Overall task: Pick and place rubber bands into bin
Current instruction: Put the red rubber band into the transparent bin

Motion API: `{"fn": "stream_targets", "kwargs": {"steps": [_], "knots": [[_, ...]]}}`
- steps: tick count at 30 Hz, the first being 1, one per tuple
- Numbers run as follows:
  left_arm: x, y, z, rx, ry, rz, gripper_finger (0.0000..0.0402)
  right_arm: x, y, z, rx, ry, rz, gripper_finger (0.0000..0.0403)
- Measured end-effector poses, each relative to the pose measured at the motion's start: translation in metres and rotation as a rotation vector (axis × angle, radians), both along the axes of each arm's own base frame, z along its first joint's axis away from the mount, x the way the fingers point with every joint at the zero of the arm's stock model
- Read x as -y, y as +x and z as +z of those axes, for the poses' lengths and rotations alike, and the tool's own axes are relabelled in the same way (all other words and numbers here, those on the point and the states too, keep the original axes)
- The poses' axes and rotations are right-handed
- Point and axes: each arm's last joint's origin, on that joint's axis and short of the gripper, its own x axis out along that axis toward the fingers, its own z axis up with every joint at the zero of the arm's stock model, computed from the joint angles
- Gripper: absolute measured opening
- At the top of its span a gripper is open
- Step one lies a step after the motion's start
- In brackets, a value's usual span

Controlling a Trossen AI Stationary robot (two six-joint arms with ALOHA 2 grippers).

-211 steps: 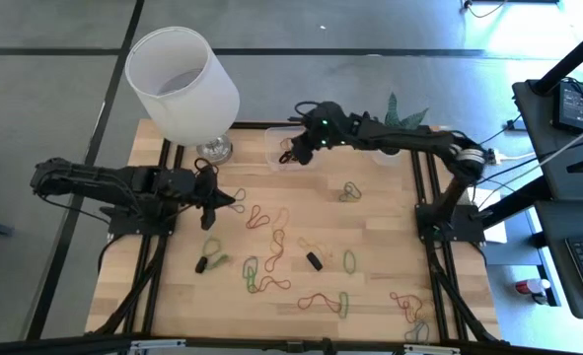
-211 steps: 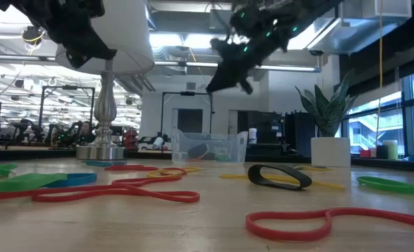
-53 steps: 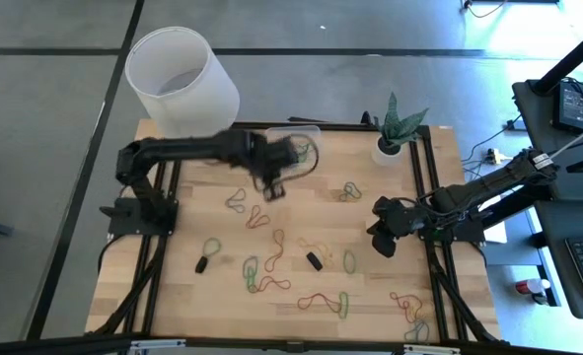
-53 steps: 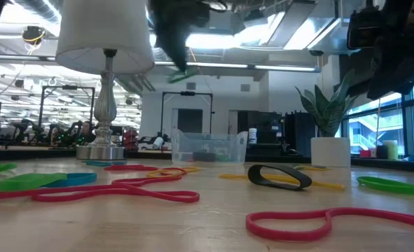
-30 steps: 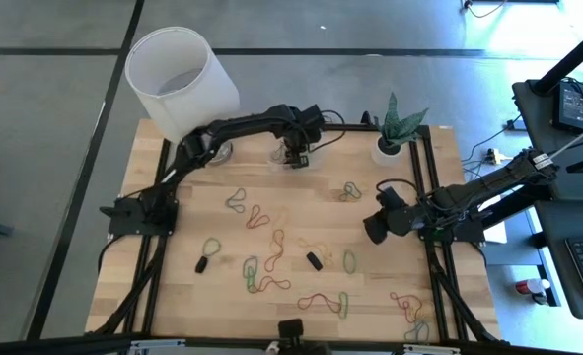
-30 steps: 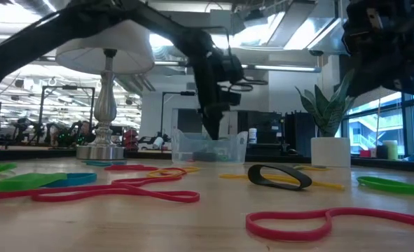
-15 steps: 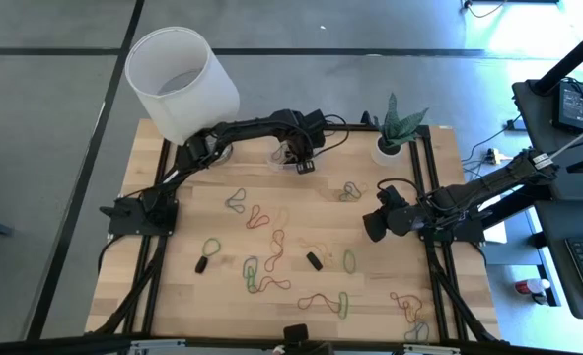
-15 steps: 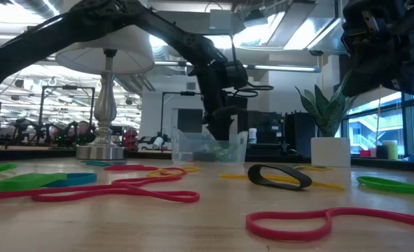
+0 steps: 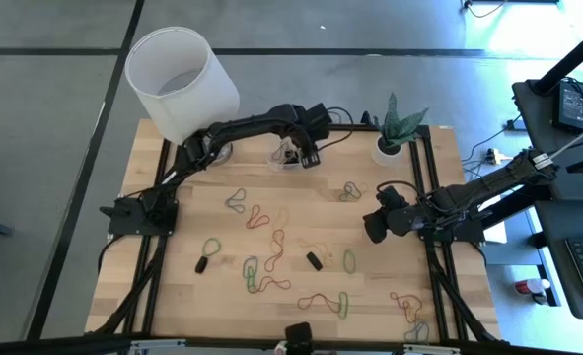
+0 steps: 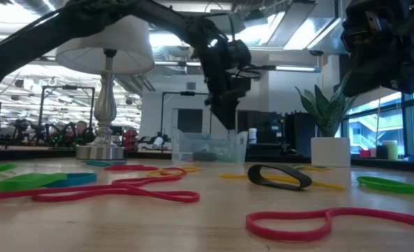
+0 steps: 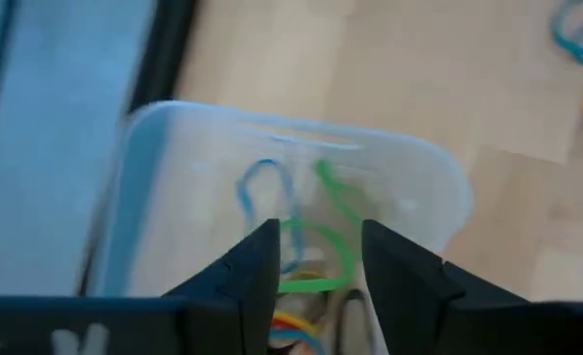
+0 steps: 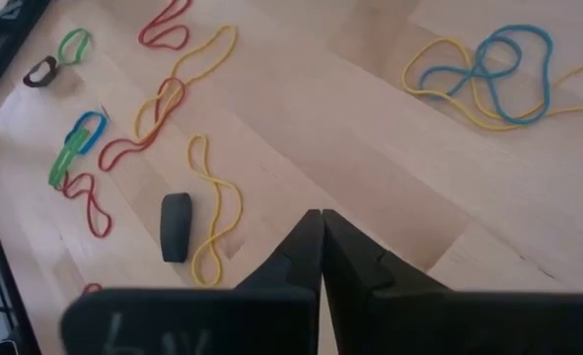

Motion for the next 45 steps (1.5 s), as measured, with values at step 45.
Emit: {"fn": "stream_targets", "kwargs": {"steps": [45], "knots": [[0.232,0.025,0.036,-0.086,-0.141,-0.356,0.0001,-0.005,0.003,0.002,0.005,0.067,0.105,0.0012]]}}
